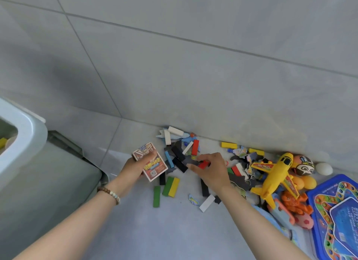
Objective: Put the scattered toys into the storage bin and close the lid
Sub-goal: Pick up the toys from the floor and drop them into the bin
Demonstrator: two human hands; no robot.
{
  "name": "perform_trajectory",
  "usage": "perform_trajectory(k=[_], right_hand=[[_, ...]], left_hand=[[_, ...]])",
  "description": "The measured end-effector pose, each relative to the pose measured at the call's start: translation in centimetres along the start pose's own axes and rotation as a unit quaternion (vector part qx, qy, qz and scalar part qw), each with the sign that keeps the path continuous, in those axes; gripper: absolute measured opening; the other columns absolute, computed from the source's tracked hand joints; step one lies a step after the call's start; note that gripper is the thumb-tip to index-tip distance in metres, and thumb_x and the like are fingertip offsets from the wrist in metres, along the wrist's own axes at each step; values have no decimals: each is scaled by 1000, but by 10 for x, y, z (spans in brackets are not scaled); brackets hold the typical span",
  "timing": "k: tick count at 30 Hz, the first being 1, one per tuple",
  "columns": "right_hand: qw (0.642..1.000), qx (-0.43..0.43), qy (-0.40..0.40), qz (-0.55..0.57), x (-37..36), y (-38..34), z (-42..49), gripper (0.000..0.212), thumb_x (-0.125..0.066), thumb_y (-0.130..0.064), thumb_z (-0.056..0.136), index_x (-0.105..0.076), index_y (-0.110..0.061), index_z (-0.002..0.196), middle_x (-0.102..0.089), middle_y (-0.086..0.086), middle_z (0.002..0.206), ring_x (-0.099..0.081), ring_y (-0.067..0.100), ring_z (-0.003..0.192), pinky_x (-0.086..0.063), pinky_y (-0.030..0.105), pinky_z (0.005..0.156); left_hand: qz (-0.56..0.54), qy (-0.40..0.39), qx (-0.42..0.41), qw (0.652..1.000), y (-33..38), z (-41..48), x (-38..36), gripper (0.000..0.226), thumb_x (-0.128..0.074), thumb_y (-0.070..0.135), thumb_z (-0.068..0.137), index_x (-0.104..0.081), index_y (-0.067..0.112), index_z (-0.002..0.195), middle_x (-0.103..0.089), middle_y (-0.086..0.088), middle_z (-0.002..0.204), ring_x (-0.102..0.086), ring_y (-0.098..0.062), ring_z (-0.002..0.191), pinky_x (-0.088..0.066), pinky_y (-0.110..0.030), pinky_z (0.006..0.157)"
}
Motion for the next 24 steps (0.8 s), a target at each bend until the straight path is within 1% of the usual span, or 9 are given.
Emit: perform_trajectory(k=[3, 6, 11, 14, 16, 18, 20, 22, 24], right_hand=[[996, -3, 33, -81, -7, -2, -4, 51, -76, -54, 67, -64, -27, 108, -45, -6, 106, -47, 16, 109, -42, 33, 96], [993, -5, 41, -111, -17, -8, -8, 57, -74, -59, 65, -59, -28, 111, -44, -5, 111, -41, 16, 113, -35, 29, 97], [990, -31, 64, -121, -36, -14, -9, 61, -77, -59, 61, -55, -25, 107, -39, -2, 115, -34, 19, 116, -28, 30, 99], [991, -35, 50, -117, -37, -16, -6, 62, -74, -58, 66, -58, -24, 116, -40, 0, 119, -33, 22, 118, -26, 30, 100], [993, -31, 46, -102, -34, -16, -5, 63, -73, -57, 69, -59, -24, 121, -43, 1, 120, -34, 22, 119, -26, 30, 100], [994, -38, 41, -90, -31, -16, -3, 61, -70, -56, 73, -59, -22, 122, -46, 2, 121, -36, 23, 119, -27, 31, 100], [995, -49, 32, -82, -27, -17, -2, 53, -67, -55, 77, -62, -18, 115, -48, 3, 119, -37, 24, 118, -28, 33, 100], [995, -57, 23, -77, -25, -16, 0, 42, -65, -53, 80, -63, -16, 100, -49, 4, 112, -38, 25, 114, -31, 35, 97], [996, -58, 16, -66, -23, -14, 1, 38, -65, -52, 80, -58, -16, 89, -46, 1, 102, -42, 25, 111, -34, 37, 94]], left_hand=[[28, 10, 11, 999, -15, -2, 4, 24, -68, 38, 82, -65, 16, 91, -72, -9, 96, -68, -23, 89, -51, -33, 85], [34, 15, 17, 999, -17, -3, 1, 24, -68, 37, 83, -64, 15, 93, -71, -10, 97, -67, -23, 88, -52, -28, 76], [63, 21, 16, 998, -14, 0, -3, 20, -68, 37, 83, -62, 18, 89, -70, -9, 98, -67, -23, 87, -53, -32, 81], [45, 21, 24, 998, -15, 1, -1, 24, -69, 35, 83, -64, 16, 94, -70, -9, 97, -67, -20, 83, -52, -26, 70], [34, 13, 29, 999, -15, 2, 0, 26, -69, 35, 82, -64, 15, 98, -70, -9, 98, -67, -20, 84, -52, -25, 69], [30, 11, 34, 999, -15, 4, 1, 25, -70, 35, 82, -64, 16, 96, -70, -9, 99, -67, -20, 85, -52, -25, 69], [23, 10, 38, 999, -15, 4, 1, 28, -70, 34, 82, -63, 14, 100, -70, -9, 100, -66, -20, 86, -51, -25, 68], [23, 9, 40, 999, -15, 4, 1, 31, -70, 35, 82, -63, 13, 103, -70, -9, 99, -66, -20, 86, -51, -25, 67], [20, 9, 40, 999, -15, 4, 1, 27, -69, 35, 82, -62, 14, 99, -69, -8, 97, -66, -19, 84, -50, -24, 65]])
Point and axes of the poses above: each hand's wrist, its own z-axis towards the middle knuckle, its own x-axis out of the back of the hand, y = z × x, the point moved 2 cm from there along z, towards the middle knuckle
